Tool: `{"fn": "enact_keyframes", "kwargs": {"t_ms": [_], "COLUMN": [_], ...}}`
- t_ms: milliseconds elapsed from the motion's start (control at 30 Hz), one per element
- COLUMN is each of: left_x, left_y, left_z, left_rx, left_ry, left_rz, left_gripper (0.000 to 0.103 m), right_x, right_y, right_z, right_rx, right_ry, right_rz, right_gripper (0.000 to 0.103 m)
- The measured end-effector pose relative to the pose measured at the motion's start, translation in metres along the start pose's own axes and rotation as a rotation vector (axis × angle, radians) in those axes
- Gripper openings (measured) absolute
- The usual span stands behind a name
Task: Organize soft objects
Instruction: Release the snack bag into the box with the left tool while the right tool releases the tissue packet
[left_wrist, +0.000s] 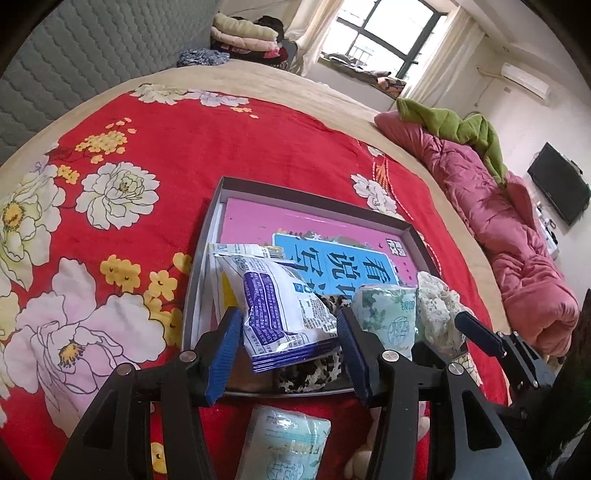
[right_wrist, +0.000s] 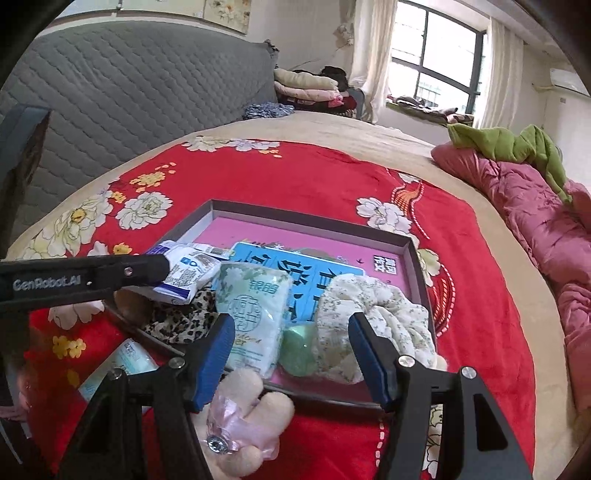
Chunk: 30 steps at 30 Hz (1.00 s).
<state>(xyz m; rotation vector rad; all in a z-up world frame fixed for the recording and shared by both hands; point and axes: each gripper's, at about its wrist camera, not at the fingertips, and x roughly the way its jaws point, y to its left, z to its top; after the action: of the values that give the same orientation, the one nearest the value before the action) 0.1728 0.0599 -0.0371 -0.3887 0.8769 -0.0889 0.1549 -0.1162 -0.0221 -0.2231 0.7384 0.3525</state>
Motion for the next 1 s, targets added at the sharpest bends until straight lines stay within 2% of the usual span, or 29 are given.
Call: {"fn": "enact_keyframes", "kwargs": {"t_ms": [467, 600, 1000], "left_x": [-0.009, -0.013, -0.035], "left_y": [-0.005, -0.005, -0.011], "left_z": [-0.004, -0.005, -0.012], "left_rx": [0.027, 0.031, 0.064], "left_ry": [-0.011, -0.016, -0.059], "left_rz": [0.018, 0.029, 0.053], "left_gripper": [0.068, 0.070, 0.075], "right_x": [-0.007, -0.011, -0.024], "right_y": [-0.012, -0.014, -0.020], "right_z": [0.001, 0.003, 0.005], "right_rx": [0.048, 0.054, 0.080], "right_ry": [-0.014, -0.028, -0.053], "right_rz": [-0.021, -0.026, -0.033], "right_gripper": [0.064, 0.067, 0.068]}}
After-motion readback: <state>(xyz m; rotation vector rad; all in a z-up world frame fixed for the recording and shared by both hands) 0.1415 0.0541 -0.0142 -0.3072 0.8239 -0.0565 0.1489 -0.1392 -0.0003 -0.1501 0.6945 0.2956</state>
